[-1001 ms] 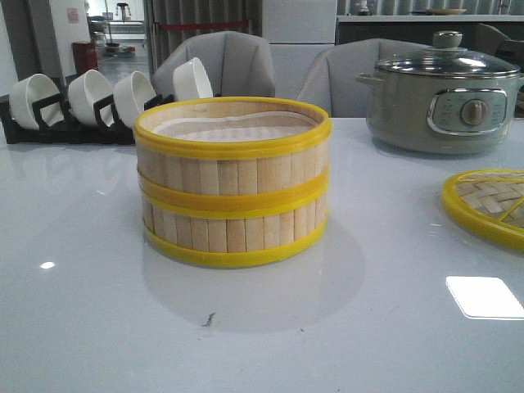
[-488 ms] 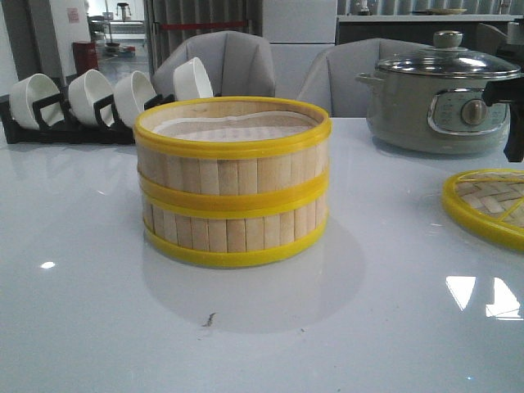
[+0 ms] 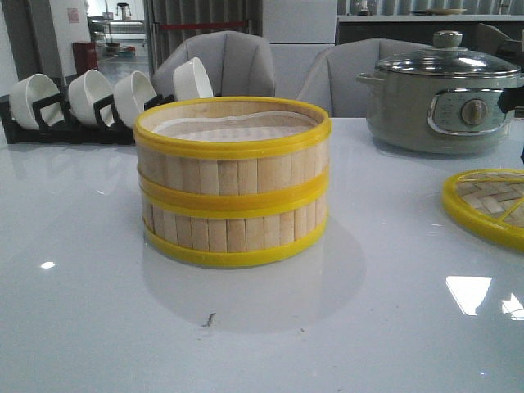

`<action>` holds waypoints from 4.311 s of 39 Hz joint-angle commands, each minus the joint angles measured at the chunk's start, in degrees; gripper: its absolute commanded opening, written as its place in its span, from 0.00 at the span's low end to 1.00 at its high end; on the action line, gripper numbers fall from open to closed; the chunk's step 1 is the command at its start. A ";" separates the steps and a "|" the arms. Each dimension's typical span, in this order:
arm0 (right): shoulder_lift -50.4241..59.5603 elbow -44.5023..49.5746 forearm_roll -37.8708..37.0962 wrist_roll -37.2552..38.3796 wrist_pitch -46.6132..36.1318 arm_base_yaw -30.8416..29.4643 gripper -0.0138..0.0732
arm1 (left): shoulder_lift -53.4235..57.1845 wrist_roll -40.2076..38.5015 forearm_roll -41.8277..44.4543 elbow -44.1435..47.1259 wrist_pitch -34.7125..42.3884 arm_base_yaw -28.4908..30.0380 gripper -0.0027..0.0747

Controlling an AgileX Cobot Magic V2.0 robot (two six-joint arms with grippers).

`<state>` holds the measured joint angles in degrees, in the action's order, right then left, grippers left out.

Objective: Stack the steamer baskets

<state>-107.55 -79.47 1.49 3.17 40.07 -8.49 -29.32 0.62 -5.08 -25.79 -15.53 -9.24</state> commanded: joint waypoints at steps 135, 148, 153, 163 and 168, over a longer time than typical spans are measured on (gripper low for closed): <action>-11.10 -48.79 0.87 0.30 19.81 41.04 0.22 | -0.19 -0.31 -0.21 -1.80 4.97 0.13 0.15; -11.10 -48.79 -0.69 0.30 18.83 40.58 0.22 | -0.19 -0.31 -0.21 -1.80 4.97 0.13 0.15; -11.10 -48.79 -0.69 0.30 18.64 40.30 0.22 | -0.19 -0.31 -0.21 -1.80 4.97 0.13 0.15; -11.10 -48.79 -0.69 0.30 17.39 39.75 0.22 | -0.19 -0.31 -0.21 -1.80 4.97 0.13 0.15; -11.15 -48.79 -0.16 0.30 17.25 39.75 0.22 | -0.19 -0.31 -0.21 -1.80 4.97 0.13 0.15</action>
<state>-122.72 -126.11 1.27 3.72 61.26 31.54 -29.32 0.62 -5.08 -25.79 -15.53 -9.24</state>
